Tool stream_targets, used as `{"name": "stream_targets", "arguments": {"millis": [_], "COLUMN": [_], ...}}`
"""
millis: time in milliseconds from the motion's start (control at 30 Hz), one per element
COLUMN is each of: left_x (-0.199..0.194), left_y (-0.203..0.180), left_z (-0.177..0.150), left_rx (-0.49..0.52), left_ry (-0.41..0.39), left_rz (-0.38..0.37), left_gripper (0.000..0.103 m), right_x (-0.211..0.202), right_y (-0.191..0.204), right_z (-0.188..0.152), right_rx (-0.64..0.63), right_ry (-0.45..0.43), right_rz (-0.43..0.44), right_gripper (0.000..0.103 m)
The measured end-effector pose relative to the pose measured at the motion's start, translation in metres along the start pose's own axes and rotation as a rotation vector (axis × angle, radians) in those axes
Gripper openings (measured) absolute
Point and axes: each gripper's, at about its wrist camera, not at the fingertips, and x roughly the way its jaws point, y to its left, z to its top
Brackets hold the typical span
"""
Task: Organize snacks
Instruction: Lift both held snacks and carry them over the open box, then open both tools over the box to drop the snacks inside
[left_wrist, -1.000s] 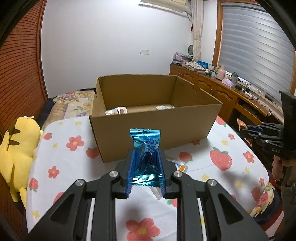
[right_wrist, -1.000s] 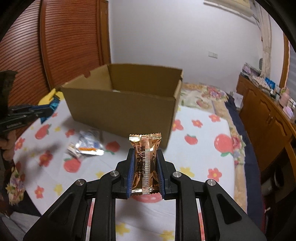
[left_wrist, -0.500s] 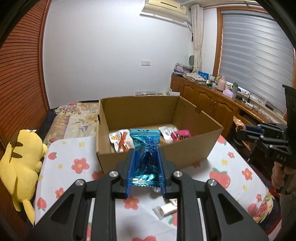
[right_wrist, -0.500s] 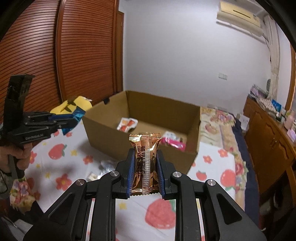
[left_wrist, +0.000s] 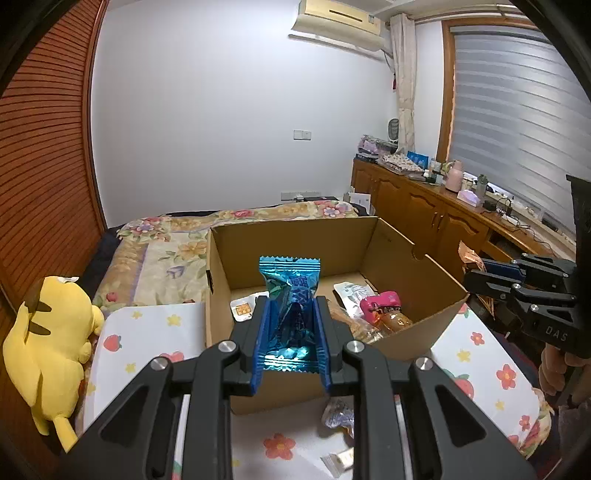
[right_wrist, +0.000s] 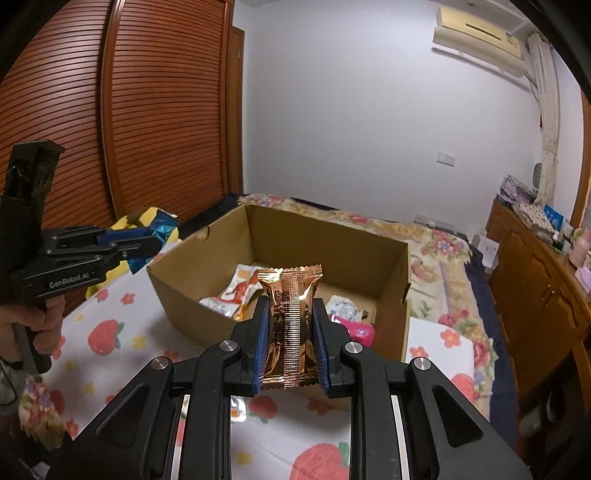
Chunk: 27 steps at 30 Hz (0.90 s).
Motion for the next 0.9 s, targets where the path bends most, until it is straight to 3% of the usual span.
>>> {"name": "stream_targets", "arguments": {"millis": [533, 900], "left_x": [0.049, 0.063], "left_y": [0.008, 0.013], "left_z": [-0.002, -0.004], "left_rx": [-0.015, -0.034], "left_ry": [0.091, 0.110], "left_rz": [0.018, 0.018], "left_gripper": [0.020, 0.021], "right_x": [0.047, 0.070], "right_y": [-0.024, -0.041], "right_z": [0.001, 0.000], "right_rx": [0.052, 0.115], "right_ry": [0.061, 0.089], "right_rz": [-0.041, -0.062], "right_gripper": [0.020, 0.020]}}
